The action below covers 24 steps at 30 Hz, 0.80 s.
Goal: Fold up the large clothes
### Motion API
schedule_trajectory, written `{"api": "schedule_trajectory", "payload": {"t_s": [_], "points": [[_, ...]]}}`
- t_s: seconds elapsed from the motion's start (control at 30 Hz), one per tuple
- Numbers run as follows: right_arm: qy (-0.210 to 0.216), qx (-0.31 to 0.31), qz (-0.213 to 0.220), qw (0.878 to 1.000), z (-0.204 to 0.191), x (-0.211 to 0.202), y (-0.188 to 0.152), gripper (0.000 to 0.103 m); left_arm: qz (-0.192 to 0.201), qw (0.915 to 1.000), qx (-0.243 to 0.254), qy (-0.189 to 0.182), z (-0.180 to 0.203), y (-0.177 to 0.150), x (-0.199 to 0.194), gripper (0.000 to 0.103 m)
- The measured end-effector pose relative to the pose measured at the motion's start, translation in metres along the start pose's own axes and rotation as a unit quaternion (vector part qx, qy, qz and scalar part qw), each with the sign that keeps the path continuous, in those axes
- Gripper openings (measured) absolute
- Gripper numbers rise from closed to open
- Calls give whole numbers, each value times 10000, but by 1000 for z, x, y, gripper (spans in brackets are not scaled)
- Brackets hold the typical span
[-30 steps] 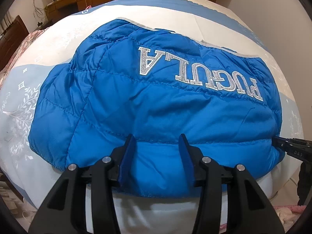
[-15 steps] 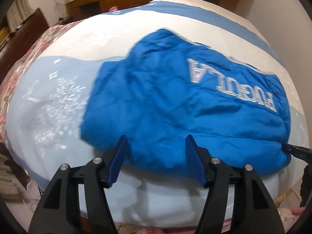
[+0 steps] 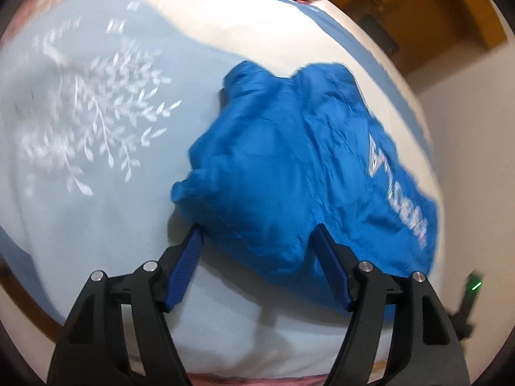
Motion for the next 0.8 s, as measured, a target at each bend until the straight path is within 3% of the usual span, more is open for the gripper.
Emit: {"api": "schedule_trajectory", "payload": {"t_s": [0.17, 0.37, 0.4, 0.47, 0.57, 0.67, 0.8], "points": [[-73, 8, 16, 10000, -5, 0, -2, 11, -145, 9943, -770, -718, -15, 17, 6, 70], [-155, 58, 6, 9999, -9, 0, -3, 11, -235, 9895, -1009, -1008, -17, 34, 20, 69], [-171, 66, 1, 9998, -10, -1, -4, 11, -236, 9886, -1041, -1059, -18, 36, 22, 67], [-183, 81, -7, 9998, -11, 0, -3, 11, -249, 9879, -1015, -1142, -17, 40, 23, 48], [-175, 135, -29, 9998, -10, 0, -2, 11, -159, 9877, -827, -1315, -7, 39, 15, 29], [-122, 240, -70, 9996, -9, -1, -2, 11, -13, 9873, -669, -1441, 6, 39, 0, 25], [-48, 360, -74, 9993, -7, 0, -1, 11, -46, 9901, -666, -1232, -5, 36, 6, 25]]}}
Point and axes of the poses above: each gripper's, at about its wrist camera, not at the fingertips, and x roughly the way its jaws point, z to its right, y to its top, the point moved 9 cm from there along x, roughly the way its jaws point, and after that the axes turned 14 degrees about -x, right-handed, at the moved point
